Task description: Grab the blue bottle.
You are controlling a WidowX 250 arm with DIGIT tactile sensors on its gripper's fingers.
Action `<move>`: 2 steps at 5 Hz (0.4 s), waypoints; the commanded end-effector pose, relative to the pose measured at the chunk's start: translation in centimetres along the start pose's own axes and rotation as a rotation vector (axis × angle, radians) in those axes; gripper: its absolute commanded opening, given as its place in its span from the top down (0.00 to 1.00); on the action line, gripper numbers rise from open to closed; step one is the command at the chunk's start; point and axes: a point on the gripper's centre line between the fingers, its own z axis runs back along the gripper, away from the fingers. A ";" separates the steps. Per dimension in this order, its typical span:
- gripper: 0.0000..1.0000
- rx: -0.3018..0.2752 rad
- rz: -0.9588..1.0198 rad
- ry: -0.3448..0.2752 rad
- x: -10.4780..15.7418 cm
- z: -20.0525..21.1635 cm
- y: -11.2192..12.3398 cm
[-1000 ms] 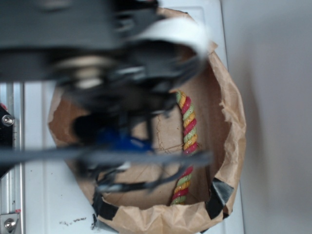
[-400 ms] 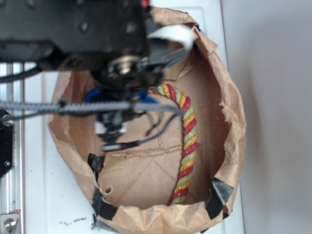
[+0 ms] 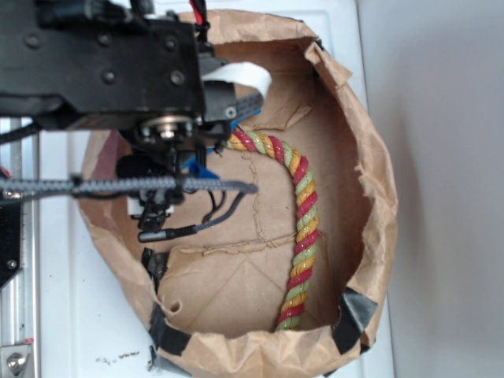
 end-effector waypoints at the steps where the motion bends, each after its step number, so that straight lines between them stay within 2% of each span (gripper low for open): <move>1: 0.00 0.027 0.031 -0.065 0.8 -0.2 0.5; 2: 0.00 -0.004 0.156 -0.041 2.4 -1.7 0.7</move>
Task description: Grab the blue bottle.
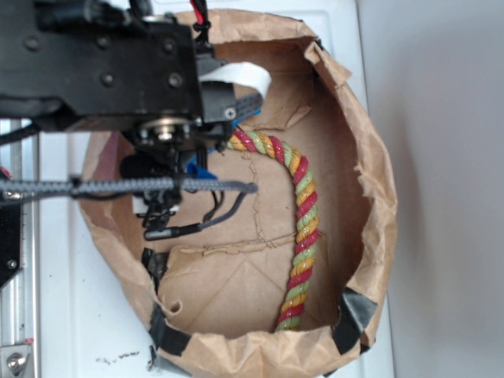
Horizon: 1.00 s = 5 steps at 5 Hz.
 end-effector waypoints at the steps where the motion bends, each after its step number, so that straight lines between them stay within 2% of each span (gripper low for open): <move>1: 0.00 -0.100 0.379 0.049 2.3 -1.1 0.7; 2: 0.00 -0.087 0.371 -0.042 2.5 -1.9 0.4; 3: 0.00 -0.041 0.311 -0.072 2.0 -3.7 0.3; 5: 0.00 0.017 0.241 -0.044 1.7 -6.2 -0.4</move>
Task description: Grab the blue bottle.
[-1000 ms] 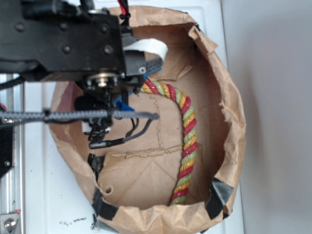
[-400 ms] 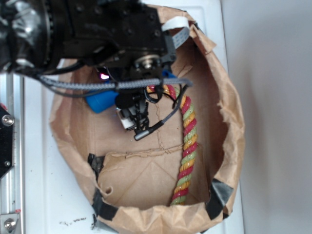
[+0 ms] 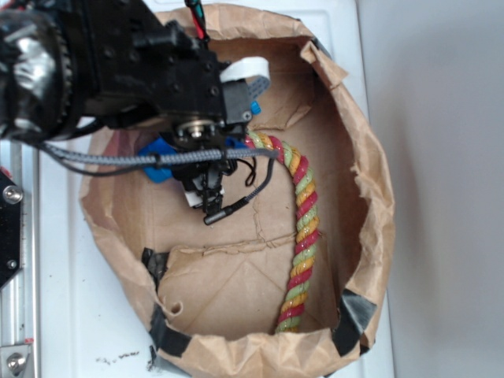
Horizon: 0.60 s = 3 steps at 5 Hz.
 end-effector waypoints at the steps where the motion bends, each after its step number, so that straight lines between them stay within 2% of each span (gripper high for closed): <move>1: 1.00 0.046 -0.020 -0.036 0.0 0.5 -0.1; 3: 1.00 -0.020 -0.167 -0.117 -1.6 6.2 1.1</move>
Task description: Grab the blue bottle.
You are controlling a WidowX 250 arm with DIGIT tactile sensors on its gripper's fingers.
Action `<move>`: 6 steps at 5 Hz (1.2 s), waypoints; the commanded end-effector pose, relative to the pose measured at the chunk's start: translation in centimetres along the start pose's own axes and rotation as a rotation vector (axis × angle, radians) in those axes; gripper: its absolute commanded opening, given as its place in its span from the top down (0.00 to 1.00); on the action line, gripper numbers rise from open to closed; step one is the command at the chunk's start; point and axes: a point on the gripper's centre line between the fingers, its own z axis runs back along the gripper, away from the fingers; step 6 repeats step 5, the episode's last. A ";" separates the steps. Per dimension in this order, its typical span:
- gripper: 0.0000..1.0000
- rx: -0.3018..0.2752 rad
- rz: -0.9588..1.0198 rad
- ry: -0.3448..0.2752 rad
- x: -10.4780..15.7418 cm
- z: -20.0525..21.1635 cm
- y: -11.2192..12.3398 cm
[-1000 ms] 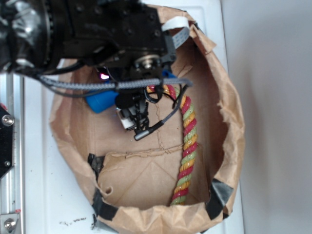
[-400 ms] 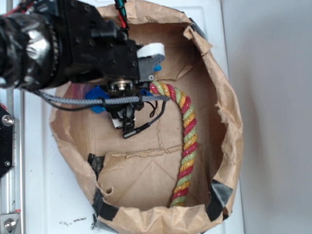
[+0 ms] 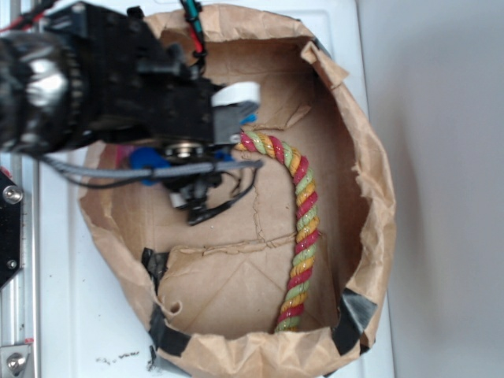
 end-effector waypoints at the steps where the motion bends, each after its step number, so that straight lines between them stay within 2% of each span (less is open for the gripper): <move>1: 1.00 -0.020 -0.191 -0.119 -0.9 8.1 0.9; 2: 1.00 0.040 -0.315 -0.124 -0.4 9.6 -1.1; 3: 1.00 0.117 -0.399 -0.114 0.7 10.5 -4.1; 4: 1.00 0.109 -0.441 -0.154 1.9 11.2 -5.4; 5: 1.00 0.116 -0.424 -0.201 2.0 11.7 -5.6; 6: 1.00 0.116 -0.424 -0.201 2.0 11.7 -5.6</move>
